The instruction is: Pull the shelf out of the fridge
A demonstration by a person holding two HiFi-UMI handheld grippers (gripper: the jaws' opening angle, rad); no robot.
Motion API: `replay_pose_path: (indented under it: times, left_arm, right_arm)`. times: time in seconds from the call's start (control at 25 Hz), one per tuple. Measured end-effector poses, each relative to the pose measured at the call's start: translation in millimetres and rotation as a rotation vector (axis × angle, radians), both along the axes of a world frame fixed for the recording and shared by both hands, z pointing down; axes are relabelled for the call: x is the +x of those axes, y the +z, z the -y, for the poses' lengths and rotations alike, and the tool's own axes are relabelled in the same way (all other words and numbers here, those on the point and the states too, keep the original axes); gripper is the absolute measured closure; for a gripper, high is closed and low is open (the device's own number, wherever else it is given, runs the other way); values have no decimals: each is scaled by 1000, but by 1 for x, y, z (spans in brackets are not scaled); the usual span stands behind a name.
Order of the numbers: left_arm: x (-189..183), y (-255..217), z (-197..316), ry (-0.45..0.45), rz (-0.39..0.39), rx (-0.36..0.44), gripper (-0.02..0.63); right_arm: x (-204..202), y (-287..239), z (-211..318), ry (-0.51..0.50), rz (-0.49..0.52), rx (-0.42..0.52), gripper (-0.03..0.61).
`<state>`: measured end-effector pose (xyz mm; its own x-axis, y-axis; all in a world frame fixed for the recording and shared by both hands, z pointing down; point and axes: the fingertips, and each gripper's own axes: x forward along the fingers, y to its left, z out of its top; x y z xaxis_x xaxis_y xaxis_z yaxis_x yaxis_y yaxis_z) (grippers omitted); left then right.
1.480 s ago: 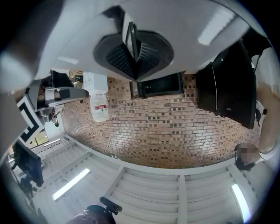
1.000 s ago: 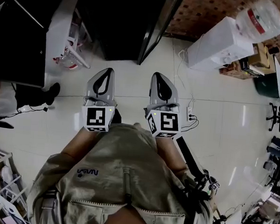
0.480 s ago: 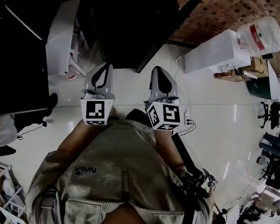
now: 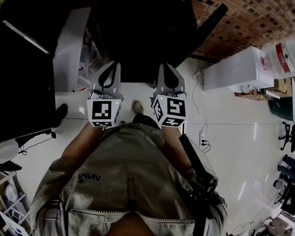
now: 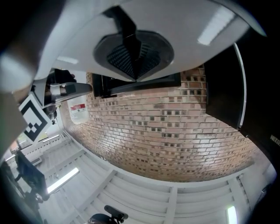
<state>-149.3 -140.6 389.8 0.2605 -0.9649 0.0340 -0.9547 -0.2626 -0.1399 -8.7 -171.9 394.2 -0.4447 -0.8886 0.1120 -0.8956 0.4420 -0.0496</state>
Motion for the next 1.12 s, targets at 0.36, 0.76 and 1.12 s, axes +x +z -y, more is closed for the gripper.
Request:
replay_pose_path:
  times: [0.36, 0.76, 1.12]
  left_arm:
    - [4, 41, 89, -56, 8, -60, 607]
    - [-2, 105, 140, -91, 36, -174, 607]
    - [-8, 123, 162, -79, 57, -211, 607]
  right_arm:
    - [-18, 60, 103, -50, 116, -130, 548]
    - [-32, 141, 179, 14, 423, -358, 498]
    - [-33, 171, 220, 98, 851, -522, 477]
